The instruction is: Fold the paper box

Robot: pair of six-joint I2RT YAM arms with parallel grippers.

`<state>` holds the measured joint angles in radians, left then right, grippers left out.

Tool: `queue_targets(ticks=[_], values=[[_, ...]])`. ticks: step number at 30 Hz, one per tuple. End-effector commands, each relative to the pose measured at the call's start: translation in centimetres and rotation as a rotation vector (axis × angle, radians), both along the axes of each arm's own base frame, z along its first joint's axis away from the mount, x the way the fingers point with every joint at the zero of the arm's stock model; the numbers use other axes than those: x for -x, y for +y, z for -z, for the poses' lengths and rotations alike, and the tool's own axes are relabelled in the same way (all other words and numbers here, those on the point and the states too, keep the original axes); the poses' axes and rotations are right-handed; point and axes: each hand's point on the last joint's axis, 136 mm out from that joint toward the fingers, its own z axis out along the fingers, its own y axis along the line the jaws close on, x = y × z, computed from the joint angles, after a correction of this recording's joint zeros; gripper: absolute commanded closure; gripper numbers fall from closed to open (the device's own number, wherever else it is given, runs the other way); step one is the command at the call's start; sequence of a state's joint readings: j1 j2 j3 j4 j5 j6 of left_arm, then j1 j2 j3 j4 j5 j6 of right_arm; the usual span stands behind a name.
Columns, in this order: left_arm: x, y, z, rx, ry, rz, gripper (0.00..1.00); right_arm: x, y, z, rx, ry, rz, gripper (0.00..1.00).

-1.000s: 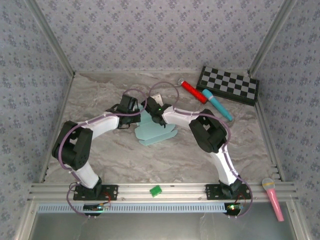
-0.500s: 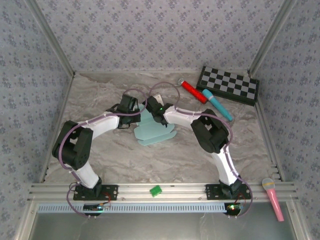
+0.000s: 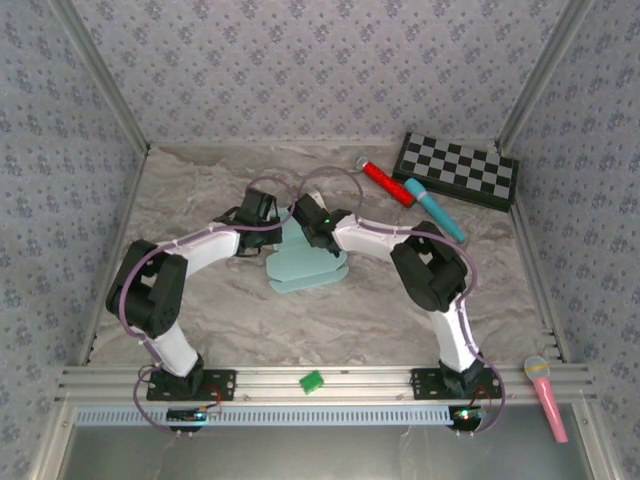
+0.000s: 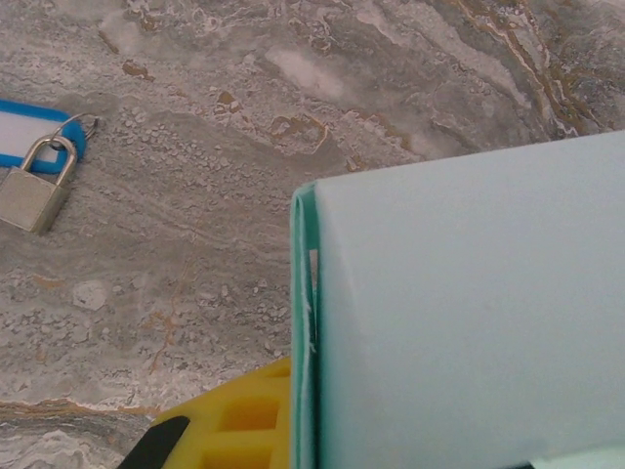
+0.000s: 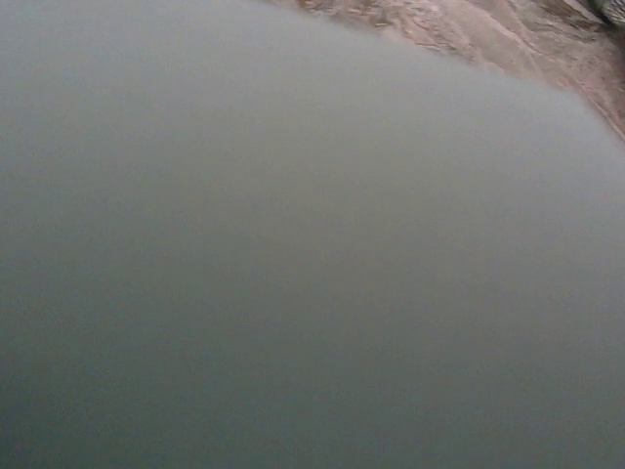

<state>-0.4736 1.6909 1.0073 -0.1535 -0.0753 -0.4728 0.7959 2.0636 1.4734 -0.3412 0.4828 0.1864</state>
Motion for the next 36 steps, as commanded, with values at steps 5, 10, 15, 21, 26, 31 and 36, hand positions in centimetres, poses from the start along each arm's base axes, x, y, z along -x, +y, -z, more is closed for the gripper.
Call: queue_targets(ticks=[5,10,15,21,26,31,36], values=[[-0.8,-1.2,-0.9,0.035,-0.002,-0.002,1.0,2.9,1.3,-4.4,-0.153,0.0,-0.137,0.32],[-0.8,-0.9,-1.4,0.068,0.019,-0.07,1.0,4.8,0.3,-8.2,-0.22,-0.024,-0.171,0.32],[-0.5,-2.2,-2.7,0.222,0.053,-0.131,1.0,5.8,-3.3,-12.0,-0.235,-0.043,-0.106,0.32],[0.7,-3.3,-3.9,0.409,0.137,-0.286,1.0,6.1,-10.7,-16.3,-0.27,-0.099,0.117,0.34],[3.3,-3.0,-2.0,0.481,0.303,-0.531,1.0,6.5,-14.9,-18.2,-0.32,-0.137,0.219,0.35],[5.7,-5.1,-0.1,0.671,0.484,-0.672,1.0,6.9,-16.9,-17.8,-0.399,-0.127,0.263,0.35],[8.2,-6.5,1.7,0.794,0.632,-0.807,1.0,6.9,-17.4,-17.1,-0.406,-0.118,0.285,0.35]])
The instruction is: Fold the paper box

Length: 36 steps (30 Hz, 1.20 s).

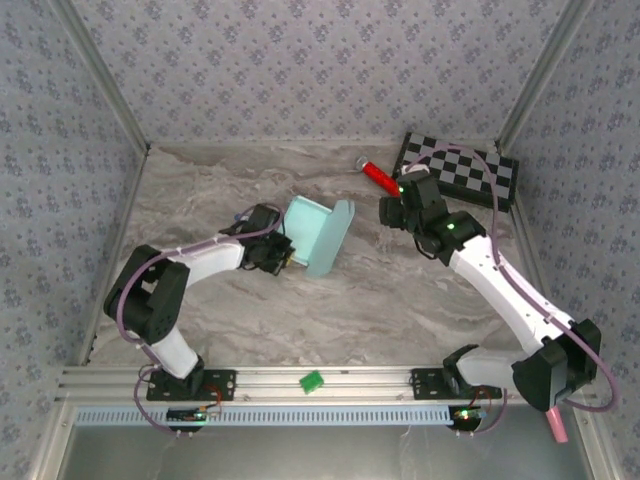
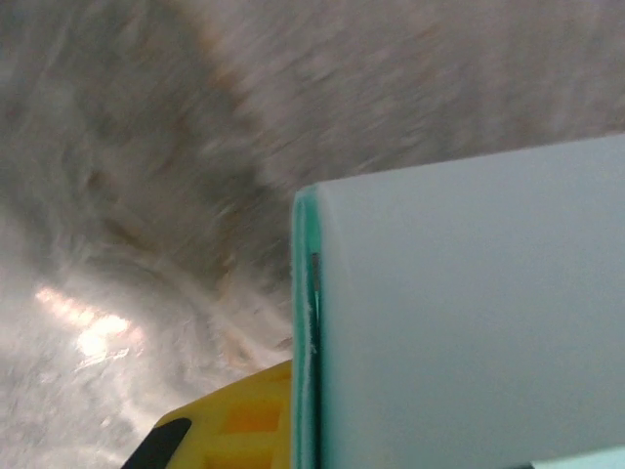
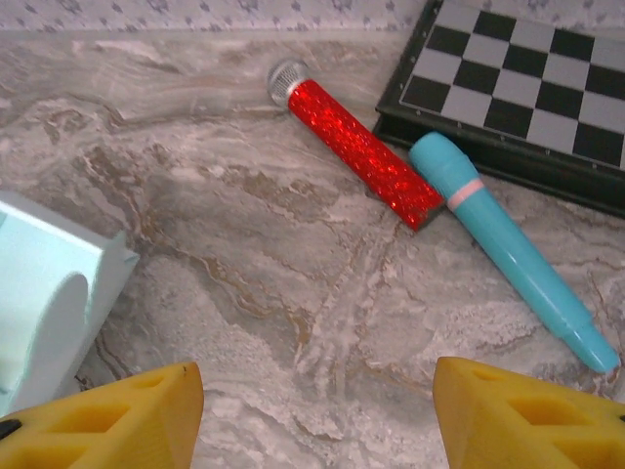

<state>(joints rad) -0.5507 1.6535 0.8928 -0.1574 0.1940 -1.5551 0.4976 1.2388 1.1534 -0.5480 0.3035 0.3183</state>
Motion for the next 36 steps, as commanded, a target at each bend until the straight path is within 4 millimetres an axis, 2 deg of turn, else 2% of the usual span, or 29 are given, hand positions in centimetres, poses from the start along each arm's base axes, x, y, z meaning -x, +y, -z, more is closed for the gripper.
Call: queue_targets(ticks=[1,8,13,17,23,25,30,33,36], values=[[1.5,-1.7,-0.7,0.161,0.123,-0.149,1.0,0.4,-0.1,0.8,-0.026,0.03,0.01,0.35],[3.7,-2.4,-0.3,0.184,0.232,-0.212,0.99,0.2,0.3,2.0,-0.034,0.051,0.008,0.35],[3.7,-2.1,-1.0,0.164,0.24,-0.228,0.73,0.1,0.7,2.7,-0.039,0.071,-0.003,0.35],[3.7,-1.6,-1.2,0.14,0.234,-0.238,0.6,0.0,1.1,2.8,-0.05,0.081,-0.019,0.35],[3.2,-1.0,-1.8,0.111,0.196,-0.242,0.34,-0.1,2.2,2.6,-0.086,0.085,-0.057,0.34],[3.0,-0.3,-2.6,0.065,0.171,-0.23,0.2,-0.1,2.9,2.6,-0.108,0.09,-0.089,0.34],[2.6,1.4,-5.0,-0.072,0.069,-0.161,0.01,-0.1,4.3,2.5,-0.137,0.101,-0.14,0.34],[1.8,2.4,-7.4,-0.167,-0.064,-0.091,0.01,0.0,5.0,2.5,-0.136,0.101,-0.172,0.34],[0.9,4.4,-9.5,-0.321,-0.186,-0.006,0.01,0.0,5.4,3.1,-0.13,0.114,-0.19,0.34]])
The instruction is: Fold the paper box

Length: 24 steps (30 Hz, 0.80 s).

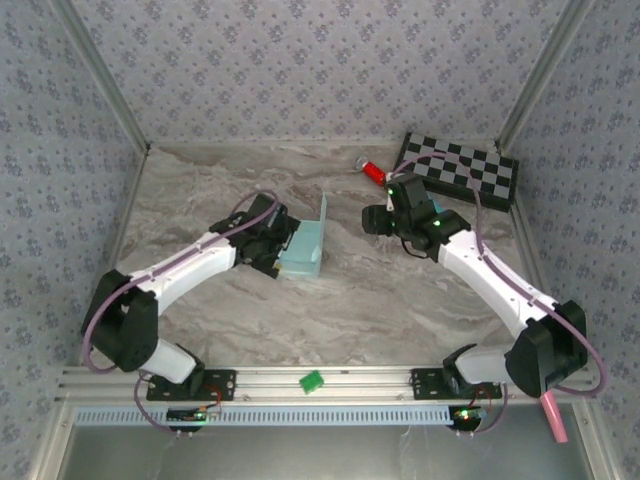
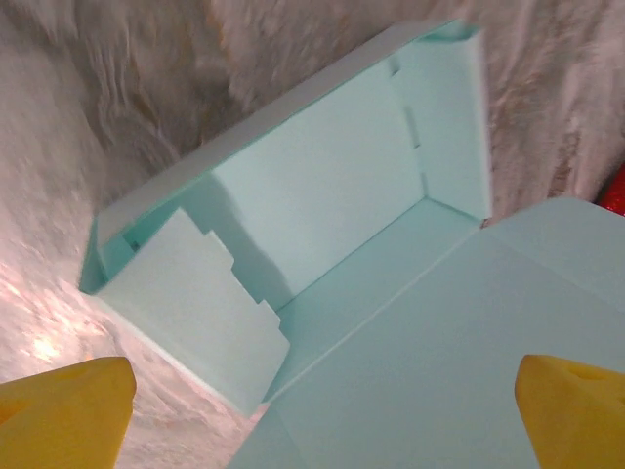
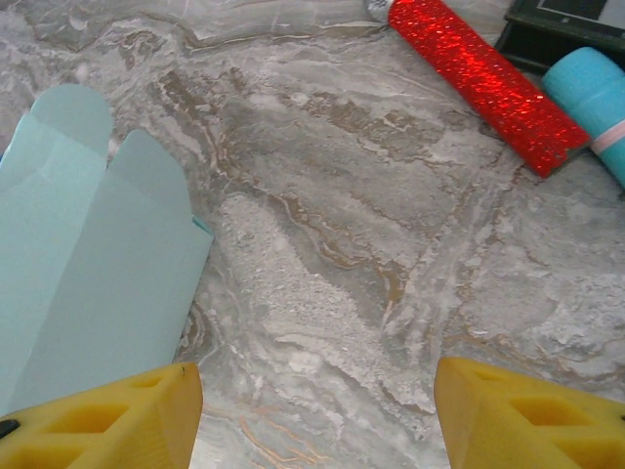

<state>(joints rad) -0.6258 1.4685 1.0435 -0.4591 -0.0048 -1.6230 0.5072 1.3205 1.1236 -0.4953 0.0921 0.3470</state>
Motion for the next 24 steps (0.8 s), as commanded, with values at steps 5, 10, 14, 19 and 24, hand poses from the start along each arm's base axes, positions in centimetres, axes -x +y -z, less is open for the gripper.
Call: queue_targets(ticks=[5,10,14,19,24], values=[[-2.0,6.4,-3.0,-0.564,-0.238,0.347,0.06,-0.4,1.9,1.2,-0.028,0.031,-0.072,0.35],[-2.4,9.5,0.3,-0.688,-0.158,0.518,0.44,-0.7,2.3,2.9,-0.025,0.063,-0.075,0.36],[-2.2,9.3,3.2,-0.686,-0.089,0.646,0.61,-0.8,2.6,4.0,-0.02,0.086,-0.082,0.37],[-2.0,8.0,6.4,-0.629,-0.019,0.724,0.72,-1.0,3.2,5.4,-0.022,0.114,-0.092,0.38],[-1.7,7.8,8.6,-0.612,0.042,0.724,0.76,-1.4,3.9,6.7,-0.021,0.14,-0.103,0.38]])
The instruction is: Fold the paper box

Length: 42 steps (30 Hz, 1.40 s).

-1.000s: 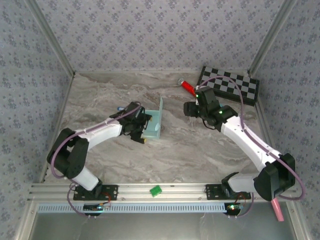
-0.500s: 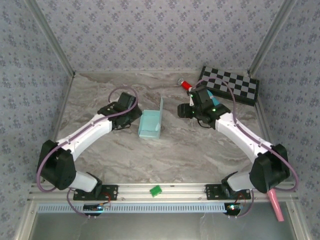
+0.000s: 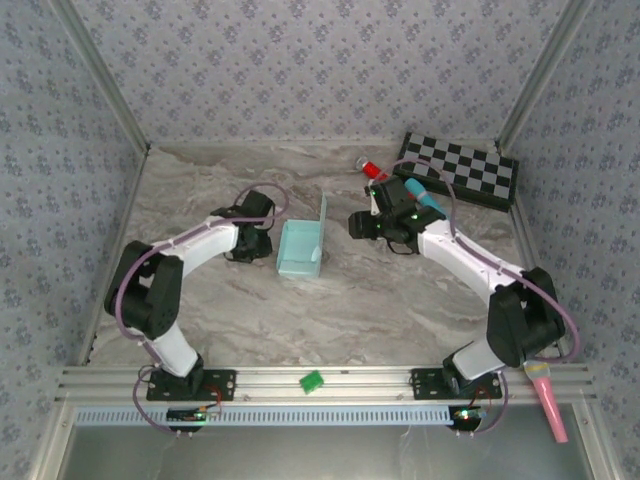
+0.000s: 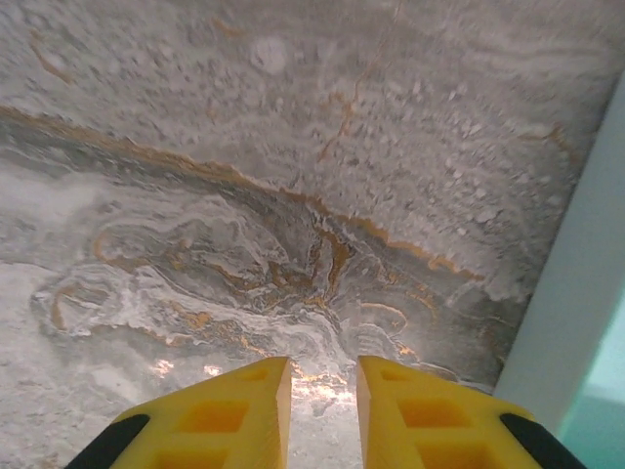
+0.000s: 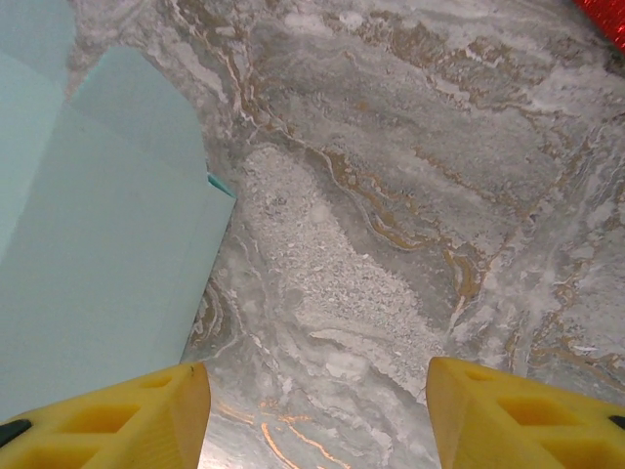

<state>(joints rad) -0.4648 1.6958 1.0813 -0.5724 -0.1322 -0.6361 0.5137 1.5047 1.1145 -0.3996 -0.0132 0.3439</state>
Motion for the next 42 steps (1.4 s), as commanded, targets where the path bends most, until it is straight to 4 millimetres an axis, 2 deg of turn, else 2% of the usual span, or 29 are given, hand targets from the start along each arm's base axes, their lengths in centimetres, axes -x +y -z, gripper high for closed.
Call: queue_targets(ticks=[1,8,9,15,19,27,30,35,39,42], values=[[0.6,-0.6,1.1,0.019,0.048,0.032,0.76,-0.1,0.9,1.2,-0.004,0.023,-0.024,0.39],[1.4,-2.8,2.1,0.071,0.092,0.094,0.8,-2.4,3.6,3.5,-0.035,0.064,-0.075,0.45],[1.5,-3.1,2.1,0.081,0.096,0.102,0.8,-3.0,4.2,3.1,-0.052,0.057,-0.085,0.46],[3.1,-4.7,2.8,0.115,0.129,0.133,0.84,-5.7,6.7,5.1,-0.136,0.12,-0.13,0.5],[4.5,-6.7,2.9,0.168,0.134,0.15,0.85,-7.0,8.3,6.3,-0.189,0.167,-0.179,0.5],[5.7,-10.9,2.4,0.239,0.099,0.23,0.85,-9.1,9.2,7.4,-0.221,0.219,-0.23,0.51],[5.5,-11.1,1.4,0.235,0.078,0.246,0.85,-10.1,7.5,6.9,-0.194,0.208,-0.18,0.5],[4.5,-9.0,-2.3,0.127,-0.006,0.272,0.77,-11.6,1.8,4.6,-0.164,0.145,-0.035,0.5],[3.0,-6.9,-5.2,0.11,-0.08,0.256,0.7,-10.9,-2.6,3.2,-0.118,0.117,0.053,0.5],[1.1,-4.3,-6.5,0.117,-0.105,0.203,0.69,-9.0,-4.9,2.8,-0.079,0.116,0.096,0.49]])
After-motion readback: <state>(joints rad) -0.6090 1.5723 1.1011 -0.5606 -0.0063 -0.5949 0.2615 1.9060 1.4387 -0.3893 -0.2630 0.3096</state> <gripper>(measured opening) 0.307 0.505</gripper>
